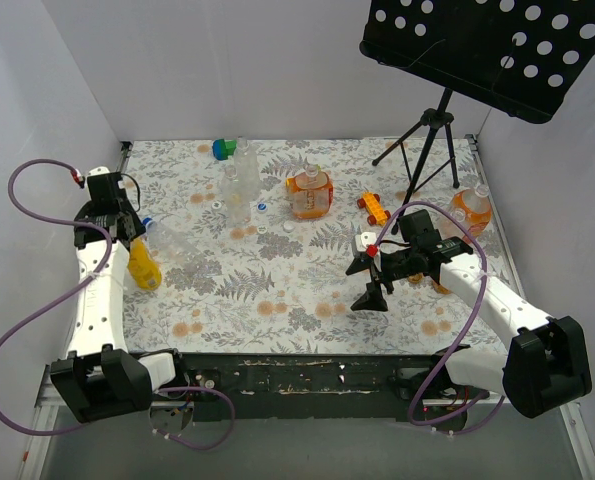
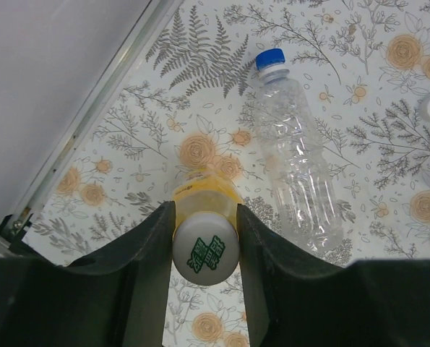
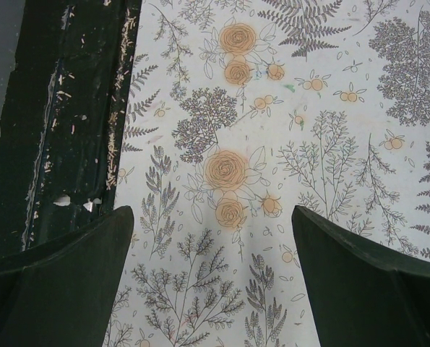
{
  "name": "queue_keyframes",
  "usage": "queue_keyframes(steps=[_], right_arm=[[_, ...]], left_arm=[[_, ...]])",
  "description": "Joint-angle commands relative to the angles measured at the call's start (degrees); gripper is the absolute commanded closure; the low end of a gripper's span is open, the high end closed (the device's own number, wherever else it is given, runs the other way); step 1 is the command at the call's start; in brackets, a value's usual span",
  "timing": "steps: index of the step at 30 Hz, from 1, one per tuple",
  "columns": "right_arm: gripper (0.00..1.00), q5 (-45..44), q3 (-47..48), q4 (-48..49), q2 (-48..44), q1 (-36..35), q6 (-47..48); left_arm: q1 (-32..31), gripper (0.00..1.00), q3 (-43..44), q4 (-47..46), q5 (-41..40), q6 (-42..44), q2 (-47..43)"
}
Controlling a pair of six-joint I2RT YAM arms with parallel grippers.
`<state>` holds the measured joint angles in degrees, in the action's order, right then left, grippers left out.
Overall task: Unscrew the bottle caps
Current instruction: Pick up the plastic bottle at the center of the board.
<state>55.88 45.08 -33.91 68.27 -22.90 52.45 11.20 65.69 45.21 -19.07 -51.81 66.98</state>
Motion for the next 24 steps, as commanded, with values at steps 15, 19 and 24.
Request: queue_keyframes(steps=[15, 19, 24], right_arm=[[0.02, 2.4, -0.6, -2.4, 0.0, -0.1, 4.9], [0.02, 2.9, -0.1, -4.7, 0.1, -0.1, 7.5], [0.02, 3.7, -0.4, -5.9, -1.2, -0.2, 9.9]], left_arm=[[-6.4, 1.00, 23.4, 5.5, 16.0, 1.1, -7.5], [-13.4, 1.00, 26.1, 7.1, 23.7, 2.6, -6.4], [-19.8, 1.00, 23.4, 7.3, 31.7, 6.2, -6.7]])
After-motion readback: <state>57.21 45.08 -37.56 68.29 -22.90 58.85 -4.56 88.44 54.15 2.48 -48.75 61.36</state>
